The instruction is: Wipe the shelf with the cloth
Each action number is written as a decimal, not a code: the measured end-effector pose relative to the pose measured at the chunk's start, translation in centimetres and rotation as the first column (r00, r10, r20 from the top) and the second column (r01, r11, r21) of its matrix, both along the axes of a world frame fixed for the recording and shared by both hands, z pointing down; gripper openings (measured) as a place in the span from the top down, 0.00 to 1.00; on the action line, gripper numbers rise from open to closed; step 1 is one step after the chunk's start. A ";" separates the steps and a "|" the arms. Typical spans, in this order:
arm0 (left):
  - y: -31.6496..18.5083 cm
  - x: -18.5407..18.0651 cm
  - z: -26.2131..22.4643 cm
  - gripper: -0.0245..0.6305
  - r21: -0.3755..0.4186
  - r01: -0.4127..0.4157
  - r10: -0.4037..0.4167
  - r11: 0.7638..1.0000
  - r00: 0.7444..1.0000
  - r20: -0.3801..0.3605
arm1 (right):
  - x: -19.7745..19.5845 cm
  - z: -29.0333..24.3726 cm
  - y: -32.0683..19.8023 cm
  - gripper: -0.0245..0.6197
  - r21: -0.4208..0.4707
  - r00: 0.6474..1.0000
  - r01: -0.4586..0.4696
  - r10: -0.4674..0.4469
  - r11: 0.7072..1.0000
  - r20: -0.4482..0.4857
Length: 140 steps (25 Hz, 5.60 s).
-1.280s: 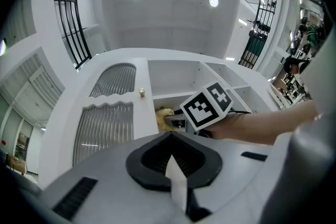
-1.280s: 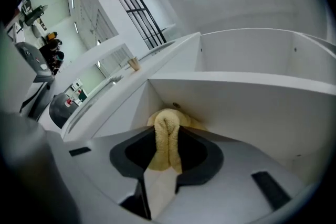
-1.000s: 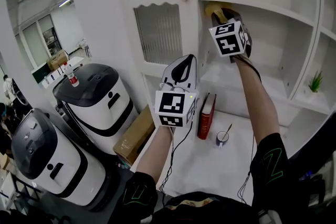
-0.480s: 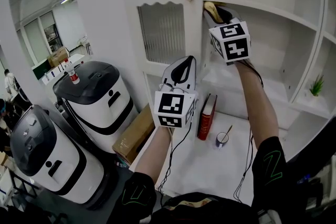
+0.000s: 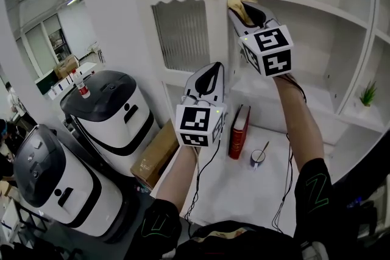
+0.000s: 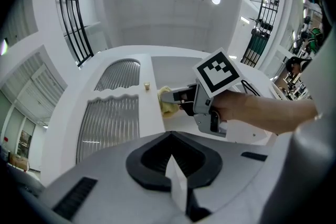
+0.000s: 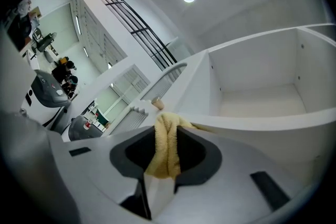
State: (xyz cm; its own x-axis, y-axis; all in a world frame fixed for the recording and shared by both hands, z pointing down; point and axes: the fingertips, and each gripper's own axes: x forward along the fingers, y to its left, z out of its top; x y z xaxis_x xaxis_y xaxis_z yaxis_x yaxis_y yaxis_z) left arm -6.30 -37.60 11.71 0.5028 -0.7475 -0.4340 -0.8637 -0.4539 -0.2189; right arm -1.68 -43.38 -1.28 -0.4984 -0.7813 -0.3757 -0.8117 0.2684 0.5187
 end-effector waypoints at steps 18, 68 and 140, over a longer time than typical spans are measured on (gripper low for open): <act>-0.3 1.5 0.5 0.96 -0.007 -0.019 0.019 1.000 0.999 -0.027 | 1.9 -1.3 7.4 0.79 0.108 0.979 0.198 -0.201 0.974 0.018; -0.9 1.8 2.7 0.96 -0.049 -0.060 0.059 0.997 0.998 -0.023 | -0.6 6.8 1.0 0.79 -0.120 0.980 0.015 -0.039 0.993 -0.196; -2.1 -0.6 8.6 0.96 -0.162 -0.179 0.171 0.970 0.983 -0.064 | -1.3 15.5 5.8 0.79 -0.120 0.980 0.170 -0.180 0.978 -0.079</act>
